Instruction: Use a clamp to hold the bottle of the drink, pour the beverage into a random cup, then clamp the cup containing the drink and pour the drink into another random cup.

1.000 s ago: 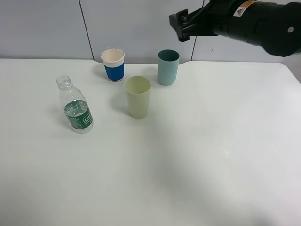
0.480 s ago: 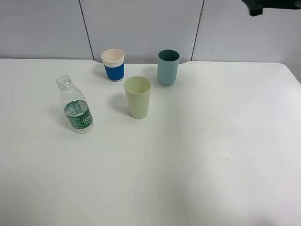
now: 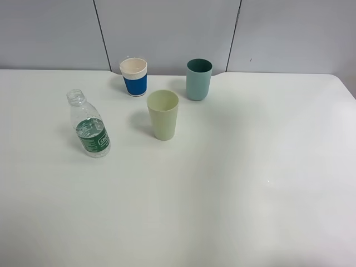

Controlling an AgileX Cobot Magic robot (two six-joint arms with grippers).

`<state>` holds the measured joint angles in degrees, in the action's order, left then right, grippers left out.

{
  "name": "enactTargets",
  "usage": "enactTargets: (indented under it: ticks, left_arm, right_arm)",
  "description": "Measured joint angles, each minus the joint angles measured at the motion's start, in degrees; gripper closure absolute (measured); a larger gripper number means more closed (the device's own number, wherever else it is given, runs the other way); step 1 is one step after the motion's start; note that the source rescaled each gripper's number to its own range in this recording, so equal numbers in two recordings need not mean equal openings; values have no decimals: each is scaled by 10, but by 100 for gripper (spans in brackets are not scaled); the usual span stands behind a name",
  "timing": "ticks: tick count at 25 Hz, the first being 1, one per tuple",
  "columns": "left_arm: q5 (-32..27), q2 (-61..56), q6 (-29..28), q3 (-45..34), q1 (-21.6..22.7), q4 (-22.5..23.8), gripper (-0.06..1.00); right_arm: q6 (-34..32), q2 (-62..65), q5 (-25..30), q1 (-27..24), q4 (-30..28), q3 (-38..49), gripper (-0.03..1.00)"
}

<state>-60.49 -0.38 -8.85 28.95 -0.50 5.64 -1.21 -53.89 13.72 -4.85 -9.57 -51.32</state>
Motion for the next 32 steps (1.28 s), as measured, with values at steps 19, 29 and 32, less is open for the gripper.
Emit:
enactTargets:
  ticks: [19,29,32]
  left_arm:
    - [0,0,0,0,0,0,-6]
    - [0,0,0,0,0,0,-6]
    - [0,0,0,0,0,0,-6]
  right_arm:
    - [-11,414,319,0,-8,62,-2]
    - [-8,541,349,0,30,139,-2]
    - [-2,541,384,0,43,140,-2]
